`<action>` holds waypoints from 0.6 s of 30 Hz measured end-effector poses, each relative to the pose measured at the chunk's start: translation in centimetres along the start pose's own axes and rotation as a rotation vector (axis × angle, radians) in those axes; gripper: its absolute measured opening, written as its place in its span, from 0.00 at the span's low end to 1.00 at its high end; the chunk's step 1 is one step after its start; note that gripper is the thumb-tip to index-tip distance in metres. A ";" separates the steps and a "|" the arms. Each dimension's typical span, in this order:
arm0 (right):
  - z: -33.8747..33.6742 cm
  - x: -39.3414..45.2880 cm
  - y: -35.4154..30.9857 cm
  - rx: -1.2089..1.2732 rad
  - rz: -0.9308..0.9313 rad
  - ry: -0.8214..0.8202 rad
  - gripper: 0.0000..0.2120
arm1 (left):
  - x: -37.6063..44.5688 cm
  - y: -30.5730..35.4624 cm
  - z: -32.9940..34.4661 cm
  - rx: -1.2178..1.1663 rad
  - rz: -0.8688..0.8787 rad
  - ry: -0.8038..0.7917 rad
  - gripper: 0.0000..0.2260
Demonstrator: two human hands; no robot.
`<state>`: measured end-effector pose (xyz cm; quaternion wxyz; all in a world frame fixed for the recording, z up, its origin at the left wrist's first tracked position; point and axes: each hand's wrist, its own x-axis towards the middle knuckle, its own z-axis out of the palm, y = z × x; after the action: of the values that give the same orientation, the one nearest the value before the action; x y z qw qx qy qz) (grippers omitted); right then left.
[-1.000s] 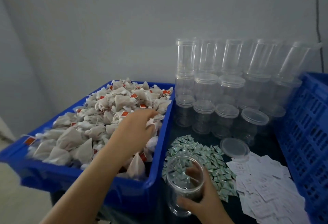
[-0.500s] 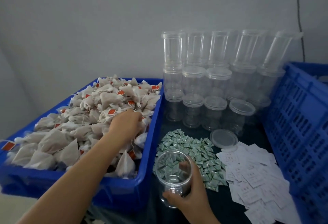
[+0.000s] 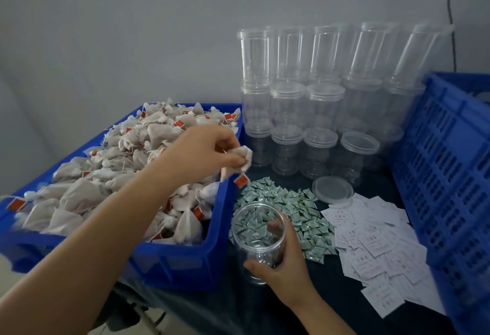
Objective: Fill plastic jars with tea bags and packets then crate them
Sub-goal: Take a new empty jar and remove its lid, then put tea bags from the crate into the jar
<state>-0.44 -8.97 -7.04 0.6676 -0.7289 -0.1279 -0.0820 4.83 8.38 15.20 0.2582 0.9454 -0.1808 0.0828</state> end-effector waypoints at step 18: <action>0.0 0.5 0.1 0.054 0.030 -0.007 0.46 | -2.2 3.2 7.9 0.465 0.233 -0.476 0.08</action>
<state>0.03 -8.91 -6.96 0.6876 -0.7128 -0.1215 -0.0661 2.08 2.35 9.39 -0.0245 0.9448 -0.3188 -0.0721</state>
